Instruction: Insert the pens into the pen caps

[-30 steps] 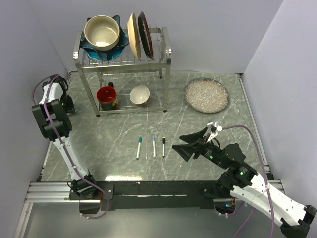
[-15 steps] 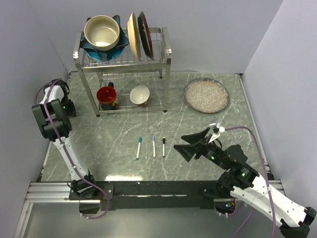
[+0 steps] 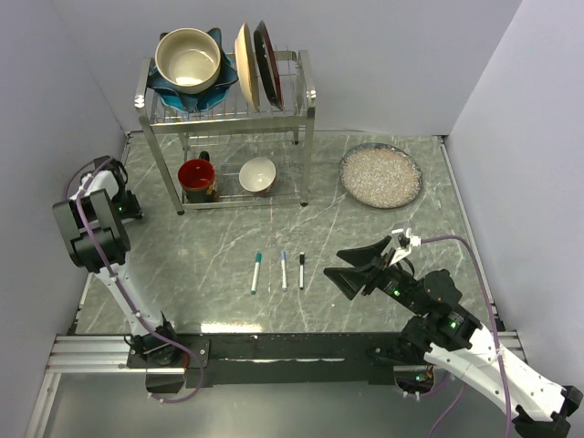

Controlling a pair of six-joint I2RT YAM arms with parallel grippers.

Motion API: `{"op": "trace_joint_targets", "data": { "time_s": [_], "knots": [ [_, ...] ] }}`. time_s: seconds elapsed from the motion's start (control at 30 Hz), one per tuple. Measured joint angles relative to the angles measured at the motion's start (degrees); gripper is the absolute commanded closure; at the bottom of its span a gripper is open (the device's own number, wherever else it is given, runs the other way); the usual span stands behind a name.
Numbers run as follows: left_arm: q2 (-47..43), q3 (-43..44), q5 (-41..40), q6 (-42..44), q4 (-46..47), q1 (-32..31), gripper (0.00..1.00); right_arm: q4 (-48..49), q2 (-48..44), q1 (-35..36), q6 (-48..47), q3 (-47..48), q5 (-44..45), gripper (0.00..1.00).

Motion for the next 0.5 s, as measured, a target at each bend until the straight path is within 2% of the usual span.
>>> {"op": "trace_joint_targets", "data": {
  "time_s": [0.23, 0.43, 0.5],
  "knots": [
    [-11.5, -12.0, -2.1, 2.3, -5.8, -2.4, 0.99, -0.9, 0.1, 0.0, 0.9, 1.0, -0.5, 0.12],
    [-30.4, -27.0, -0.5, 4.5, -6.9, -7.3, 0.99, -2.9, 0.6, 0.0, 2.8, 2.1, -0.5, 0.13],
    [-36.7, -31.6, 0.4, 4.1, -6.5, -10.9, 0.99, -3.4, 0.5, 0.0, 3.5, 2.1, -0.3, 0.13]
  ]
}}
